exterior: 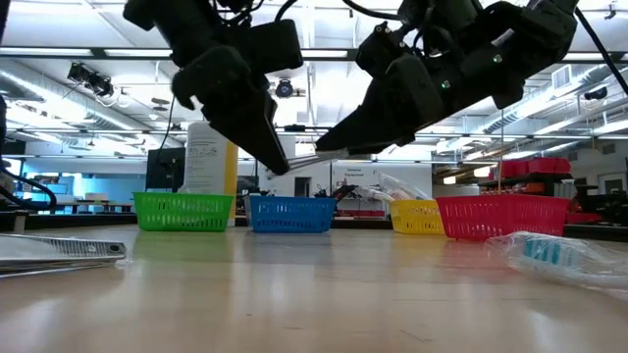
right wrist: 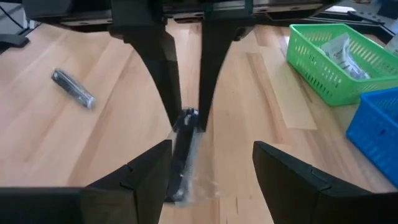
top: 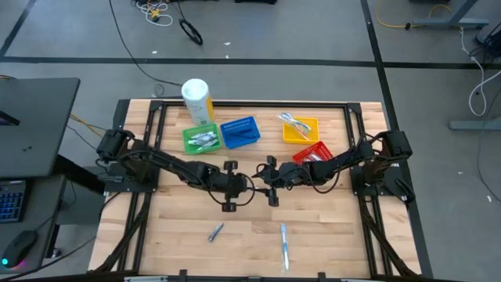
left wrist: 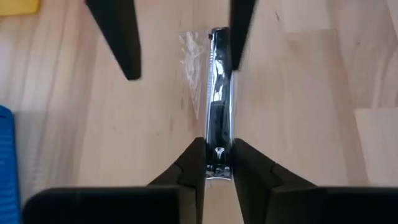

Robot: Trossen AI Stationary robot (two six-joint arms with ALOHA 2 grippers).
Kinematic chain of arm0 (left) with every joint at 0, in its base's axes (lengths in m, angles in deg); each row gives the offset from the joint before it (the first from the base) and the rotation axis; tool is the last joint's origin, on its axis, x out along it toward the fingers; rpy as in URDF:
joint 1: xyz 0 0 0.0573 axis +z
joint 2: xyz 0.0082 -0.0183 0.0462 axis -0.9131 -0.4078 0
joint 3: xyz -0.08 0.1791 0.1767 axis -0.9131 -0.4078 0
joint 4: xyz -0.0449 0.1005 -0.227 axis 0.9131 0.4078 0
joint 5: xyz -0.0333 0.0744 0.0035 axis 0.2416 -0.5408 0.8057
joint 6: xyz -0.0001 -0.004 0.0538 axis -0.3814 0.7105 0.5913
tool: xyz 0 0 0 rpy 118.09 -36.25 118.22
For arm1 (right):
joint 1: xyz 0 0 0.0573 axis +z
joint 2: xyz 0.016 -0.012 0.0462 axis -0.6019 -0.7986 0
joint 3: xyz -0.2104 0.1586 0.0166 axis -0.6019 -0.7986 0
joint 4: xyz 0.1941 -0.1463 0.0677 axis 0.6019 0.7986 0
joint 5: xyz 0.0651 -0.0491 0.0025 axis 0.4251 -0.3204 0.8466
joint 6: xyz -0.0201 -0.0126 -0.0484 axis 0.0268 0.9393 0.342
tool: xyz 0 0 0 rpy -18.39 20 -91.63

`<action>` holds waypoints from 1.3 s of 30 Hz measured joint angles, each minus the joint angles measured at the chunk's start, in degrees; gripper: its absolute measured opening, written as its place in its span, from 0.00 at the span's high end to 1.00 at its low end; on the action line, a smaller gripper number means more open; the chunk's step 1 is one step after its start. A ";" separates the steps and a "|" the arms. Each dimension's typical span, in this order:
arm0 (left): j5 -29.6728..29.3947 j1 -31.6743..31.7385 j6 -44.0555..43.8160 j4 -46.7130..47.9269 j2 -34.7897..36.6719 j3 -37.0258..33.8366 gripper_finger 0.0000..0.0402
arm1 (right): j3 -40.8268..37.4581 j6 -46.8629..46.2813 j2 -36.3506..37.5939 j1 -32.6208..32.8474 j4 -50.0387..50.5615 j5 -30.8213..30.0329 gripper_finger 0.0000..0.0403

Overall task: Pick & Place Travel size toiletries
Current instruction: Put the silver nail cutter into the red bin

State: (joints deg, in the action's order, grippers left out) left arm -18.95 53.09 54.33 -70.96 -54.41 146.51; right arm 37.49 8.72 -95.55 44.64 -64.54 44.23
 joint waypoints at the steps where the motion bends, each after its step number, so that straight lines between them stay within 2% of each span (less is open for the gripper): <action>1: 0.01 0.31 0.02 -0.14 0.00 0.09 0.84 | 0.00 0.00 0.00 0.00 -0.06 -0.07 0.42; 7: -0.36 1.57 0.02 -1.44 0.00 0.21 0.81 | 0.00 0.00 0.00 0.02 0.94 -0.09 0.43; 16: 0.16 1.86 1.38 -5.69 0.04 0.23 0.83 | 0.00 -0.02 0.00 0.00 0.99 -0.10 0.51; 30: 0.00 1.86 0.87 -5.69 0.07 0.23 0.80 | 0.00 -2.03 0.00 0.00 0.77 -0.13 0.85; 39: -1.58 1.84 3.12 -5.91 0.11 0.23 0.71 | 0.00 -2.38 0.00 0.31 1.77 -0.19 0.86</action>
State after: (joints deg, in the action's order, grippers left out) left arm -20.53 54.93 57.45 -76.87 -54.30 146.74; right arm 37.49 6.34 -95.55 44.95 -62.77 44.04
